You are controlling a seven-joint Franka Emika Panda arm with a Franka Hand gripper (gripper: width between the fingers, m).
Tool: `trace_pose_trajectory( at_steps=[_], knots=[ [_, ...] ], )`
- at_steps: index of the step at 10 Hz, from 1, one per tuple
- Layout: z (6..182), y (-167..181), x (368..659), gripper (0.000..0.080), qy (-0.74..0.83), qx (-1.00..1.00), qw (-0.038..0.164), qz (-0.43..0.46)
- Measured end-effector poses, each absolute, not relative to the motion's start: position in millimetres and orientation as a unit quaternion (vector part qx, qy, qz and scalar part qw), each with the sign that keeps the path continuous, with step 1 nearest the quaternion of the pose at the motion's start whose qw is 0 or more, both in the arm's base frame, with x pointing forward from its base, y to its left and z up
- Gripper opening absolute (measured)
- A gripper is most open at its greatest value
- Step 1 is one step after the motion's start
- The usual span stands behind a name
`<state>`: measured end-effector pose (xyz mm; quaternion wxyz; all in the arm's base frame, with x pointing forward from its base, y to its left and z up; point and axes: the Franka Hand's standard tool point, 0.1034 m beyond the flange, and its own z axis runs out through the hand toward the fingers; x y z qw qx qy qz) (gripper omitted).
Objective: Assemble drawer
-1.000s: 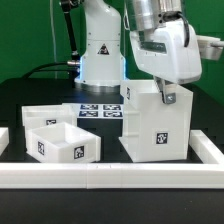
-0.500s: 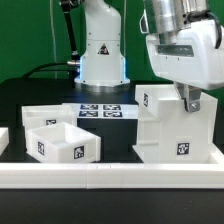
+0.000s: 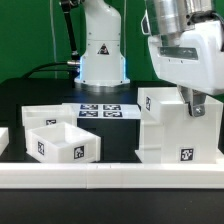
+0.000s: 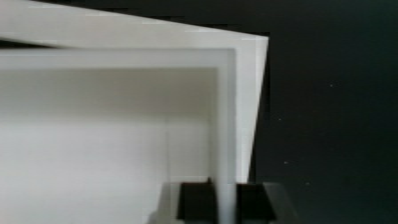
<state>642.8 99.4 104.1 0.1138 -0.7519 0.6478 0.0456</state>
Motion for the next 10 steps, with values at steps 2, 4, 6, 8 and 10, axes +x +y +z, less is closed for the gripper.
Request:
trace_pose_trajectory(
  at_steps=[2,4,6,8,10],
  knots=[
    [103.9,100,643,0.0042,0.646,-0.754,0.114,0.045],
    [103.8,101,642,0.0398,0.644,-0.755,0.114,0.045],
    [103.8,101,642,0.0568,0.643,-0.756,0.114,0.045],
    [104.8,100,639,0.0632,0.614,-0.78,0.113,0.044],
    [121.9,93,620,0.0644,0.533,-0.837,0.111,0.051]
  ],
)
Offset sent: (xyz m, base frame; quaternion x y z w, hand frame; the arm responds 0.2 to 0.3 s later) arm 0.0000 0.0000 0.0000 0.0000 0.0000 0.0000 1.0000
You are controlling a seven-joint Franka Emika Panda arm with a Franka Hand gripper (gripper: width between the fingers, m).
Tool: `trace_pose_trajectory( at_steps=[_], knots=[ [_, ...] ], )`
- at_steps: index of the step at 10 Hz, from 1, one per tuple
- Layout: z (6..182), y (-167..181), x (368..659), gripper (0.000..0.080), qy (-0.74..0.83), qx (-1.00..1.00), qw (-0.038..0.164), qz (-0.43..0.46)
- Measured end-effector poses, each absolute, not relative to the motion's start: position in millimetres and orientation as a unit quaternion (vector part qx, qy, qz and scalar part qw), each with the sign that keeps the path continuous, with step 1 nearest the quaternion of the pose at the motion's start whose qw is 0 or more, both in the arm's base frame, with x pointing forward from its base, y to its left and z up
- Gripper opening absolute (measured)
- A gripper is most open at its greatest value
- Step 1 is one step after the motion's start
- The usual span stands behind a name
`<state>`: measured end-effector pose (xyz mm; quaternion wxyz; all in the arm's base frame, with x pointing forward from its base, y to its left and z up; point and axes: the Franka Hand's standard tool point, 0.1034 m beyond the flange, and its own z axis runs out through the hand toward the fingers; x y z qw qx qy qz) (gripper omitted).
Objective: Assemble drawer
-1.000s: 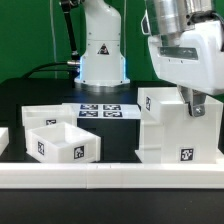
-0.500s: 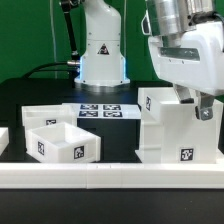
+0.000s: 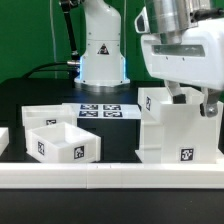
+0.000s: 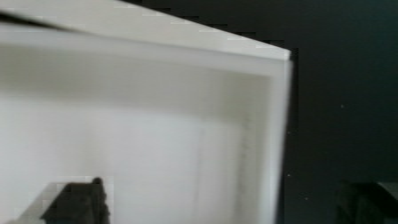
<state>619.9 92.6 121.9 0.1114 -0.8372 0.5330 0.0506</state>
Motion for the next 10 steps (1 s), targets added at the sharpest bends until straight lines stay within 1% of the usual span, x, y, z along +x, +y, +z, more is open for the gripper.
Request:
trace_pose_trajectory(
  at_steps=[2,4,5,8,9,10],
  knots=[
    [144.2,76,602,0.0649,0.455,-0.882,0.116,0.039],
    [162.0,62,591,0.0649,0.371,-0.92,0.117,0.038],
    [166.9,55,587,0.0649,0.347,-0.93,0.117,0.037],
    [163.8,57,587,0.0649,0.352,-0.928,0.117,0.039],
    [163.8,51,585,0.0649,0.316,-0.942,0.11,0.043],
    [165.2,36,582,0.0649,0.274,-0.956,0.096,0.048]
  ],
)
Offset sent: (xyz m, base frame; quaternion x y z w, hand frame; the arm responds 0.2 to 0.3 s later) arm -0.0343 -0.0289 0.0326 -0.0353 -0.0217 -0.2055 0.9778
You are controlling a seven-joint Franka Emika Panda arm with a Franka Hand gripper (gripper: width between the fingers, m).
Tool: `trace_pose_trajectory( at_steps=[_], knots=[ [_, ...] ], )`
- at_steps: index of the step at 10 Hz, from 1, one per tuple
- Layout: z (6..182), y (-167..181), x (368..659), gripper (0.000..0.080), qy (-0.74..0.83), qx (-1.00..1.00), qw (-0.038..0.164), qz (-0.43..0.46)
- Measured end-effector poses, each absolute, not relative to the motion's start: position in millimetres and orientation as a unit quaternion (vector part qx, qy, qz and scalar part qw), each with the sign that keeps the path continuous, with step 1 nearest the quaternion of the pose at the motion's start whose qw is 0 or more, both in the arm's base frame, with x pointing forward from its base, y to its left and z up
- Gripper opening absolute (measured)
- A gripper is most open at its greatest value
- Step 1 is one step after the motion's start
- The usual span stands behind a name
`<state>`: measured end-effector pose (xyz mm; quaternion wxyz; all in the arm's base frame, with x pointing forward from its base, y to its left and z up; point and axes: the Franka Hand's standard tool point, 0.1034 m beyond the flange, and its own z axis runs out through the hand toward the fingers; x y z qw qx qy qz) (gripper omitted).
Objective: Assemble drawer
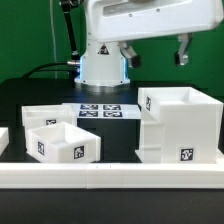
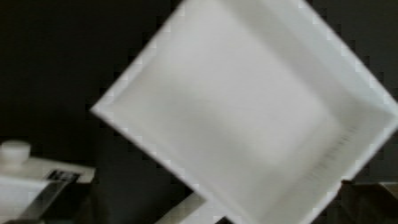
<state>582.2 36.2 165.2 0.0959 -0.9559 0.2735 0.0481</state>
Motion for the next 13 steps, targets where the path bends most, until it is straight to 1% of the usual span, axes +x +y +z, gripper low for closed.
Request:
trace_pose_trajectory(
  at_steps=[2,3,5,7,9,10,11,13],
  knots=[
    [162.7,11,583,0.0649,0.284,-0.953,0.091,0.044],
    [157.4,-6,582,0.0649,0.288,-0.952,0.087,0.045],
    [135.6,-35,581,0.0649,0.279,-0.956,0.082,0.034],
    [138.7,-29,582,0.0649,0.276,-0.957,0.083,0.032],
    [137.7,-29,582,0.0649,0.276,-0.957,0.083,0.033],
    [134.0,-31,579,0.0649,0.294,-0.952,0.08,0.039],
    [121.5,-36,573,0.0649,0.324,-0.942,0.07,0.055],
    [96.0,-49,574,0.0649,0.344,-0.935,0.06,0.068]
  ],
)
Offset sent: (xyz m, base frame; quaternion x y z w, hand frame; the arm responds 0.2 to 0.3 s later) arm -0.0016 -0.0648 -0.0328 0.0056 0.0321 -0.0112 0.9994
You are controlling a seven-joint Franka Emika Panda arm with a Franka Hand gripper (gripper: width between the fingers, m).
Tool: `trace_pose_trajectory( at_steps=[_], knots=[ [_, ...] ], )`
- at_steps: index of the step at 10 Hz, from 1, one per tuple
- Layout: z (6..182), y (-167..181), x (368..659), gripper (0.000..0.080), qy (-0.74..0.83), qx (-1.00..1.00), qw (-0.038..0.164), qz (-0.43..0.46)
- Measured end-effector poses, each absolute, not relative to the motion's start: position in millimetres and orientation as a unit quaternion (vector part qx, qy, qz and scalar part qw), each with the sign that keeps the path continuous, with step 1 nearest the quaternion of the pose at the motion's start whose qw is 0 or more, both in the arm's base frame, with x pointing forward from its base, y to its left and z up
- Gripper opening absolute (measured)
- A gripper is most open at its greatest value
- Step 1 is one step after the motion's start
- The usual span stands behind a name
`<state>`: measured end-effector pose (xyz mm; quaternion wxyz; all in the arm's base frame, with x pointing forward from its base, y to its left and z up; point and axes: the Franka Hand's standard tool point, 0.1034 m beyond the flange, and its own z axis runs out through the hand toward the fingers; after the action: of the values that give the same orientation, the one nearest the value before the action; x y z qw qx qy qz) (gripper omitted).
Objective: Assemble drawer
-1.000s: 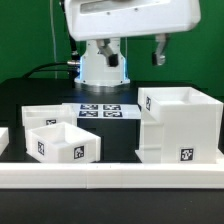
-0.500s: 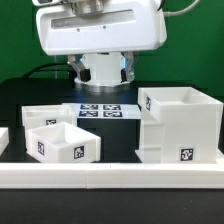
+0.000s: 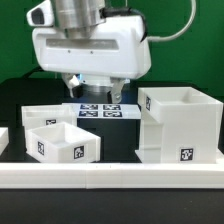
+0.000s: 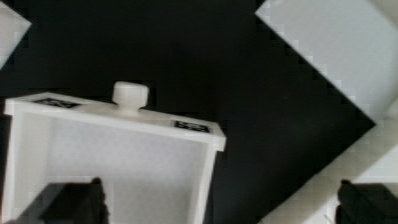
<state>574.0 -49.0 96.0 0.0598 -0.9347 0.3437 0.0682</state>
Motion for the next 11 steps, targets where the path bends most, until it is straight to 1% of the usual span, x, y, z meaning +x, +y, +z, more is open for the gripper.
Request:
trace_pose_trajectory(
  at_steps=[2,3,5,9,10,11],
  knots=[
    [68.3,-54,575,0.0649,0.344,-0.935,0.05,0.064],
    [61.7,-59,579,0.0649,0.341,-0.937,0.048,0.064],
    [57.3,-60,582,0.0649,0.33,-0.941,0.048,0.061],
    [57.0,-59,581,0.0649,0.331,-0.941,0.048,0.062],
    [54.1,-61,581,0.0649,0.333,-0.94,0.048,0.059],
    [42.0,-68,582,0.0649,0.34,-0.938,0.043,0.049]
  ],
)
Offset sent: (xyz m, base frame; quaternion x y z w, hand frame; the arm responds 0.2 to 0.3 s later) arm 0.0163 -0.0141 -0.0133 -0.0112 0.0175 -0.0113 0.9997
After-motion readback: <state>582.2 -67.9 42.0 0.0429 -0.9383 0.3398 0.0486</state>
